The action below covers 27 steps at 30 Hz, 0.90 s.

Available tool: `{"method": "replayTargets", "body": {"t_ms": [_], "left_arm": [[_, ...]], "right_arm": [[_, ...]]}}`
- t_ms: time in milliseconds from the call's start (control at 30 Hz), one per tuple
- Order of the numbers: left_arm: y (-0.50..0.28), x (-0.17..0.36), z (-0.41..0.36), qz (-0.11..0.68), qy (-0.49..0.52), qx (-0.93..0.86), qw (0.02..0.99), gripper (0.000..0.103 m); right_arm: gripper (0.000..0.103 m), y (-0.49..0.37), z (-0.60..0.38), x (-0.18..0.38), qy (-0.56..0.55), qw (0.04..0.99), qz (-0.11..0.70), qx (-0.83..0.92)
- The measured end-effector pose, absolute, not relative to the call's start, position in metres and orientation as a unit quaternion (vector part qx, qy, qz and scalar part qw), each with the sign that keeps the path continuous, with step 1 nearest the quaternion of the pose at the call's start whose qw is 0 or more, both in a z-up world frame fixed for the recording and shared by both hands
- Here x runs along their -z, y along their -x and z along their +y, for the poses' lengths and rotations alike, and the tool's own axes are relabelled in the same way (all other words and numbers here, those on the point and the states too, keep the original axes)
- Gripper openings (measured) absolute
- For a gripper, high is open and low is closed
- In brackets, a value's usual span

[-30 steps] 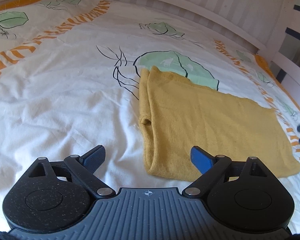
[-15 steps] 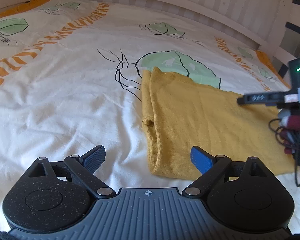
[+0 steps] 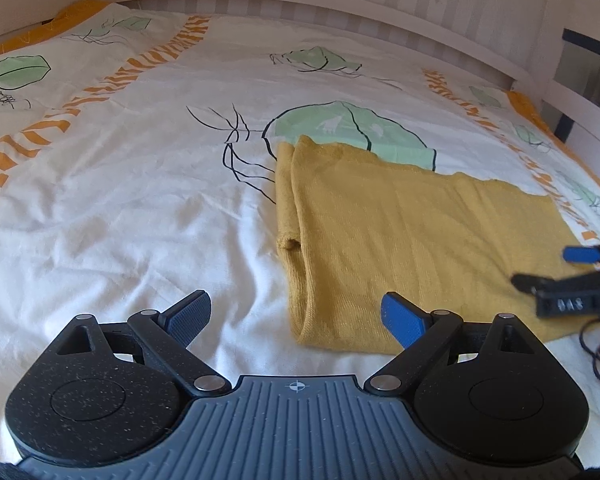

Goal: Fold small clothes

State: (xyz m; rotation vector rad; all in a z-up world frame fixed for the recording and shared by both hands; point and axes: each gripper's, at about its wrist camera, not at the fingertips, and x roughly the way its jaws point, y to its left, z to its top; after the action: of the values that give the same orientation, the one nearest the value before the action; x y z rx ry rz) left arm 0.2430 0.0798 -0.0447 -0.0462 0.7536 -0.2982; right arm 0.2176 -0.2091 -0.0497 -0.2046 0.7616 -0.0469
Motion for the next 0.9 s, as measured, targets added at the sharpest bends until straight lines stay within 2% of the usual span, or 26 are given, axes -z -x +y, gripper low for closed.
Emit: {"method": "replayTargets", "body": {"t_ms": [167, 533, 900], "left_arm": [[-0.242, 0.046, 0.08, 0.366, 0.017, 0.144, 0.919, 0.093], [-0.231, 0.039, 0.062, 0.355, -0.002, 0.148, 0.923, 0.093], [-0.193, 0.013, -0.031, 0.32, -0.091, 0.244, 0.911, 0.093]], "right_arm": [[0.102, -0.199, -0.226, 0.045, 0.057, 0.926, 0.372, -0.013], [0.102, -0.197, -0.365, 0.01, -0.17, 0.924, 0.342, -0.01], [0.102, -0.237, -0.419, 0.049, -0.26, 0.876, 0.4, -0.068]]}}
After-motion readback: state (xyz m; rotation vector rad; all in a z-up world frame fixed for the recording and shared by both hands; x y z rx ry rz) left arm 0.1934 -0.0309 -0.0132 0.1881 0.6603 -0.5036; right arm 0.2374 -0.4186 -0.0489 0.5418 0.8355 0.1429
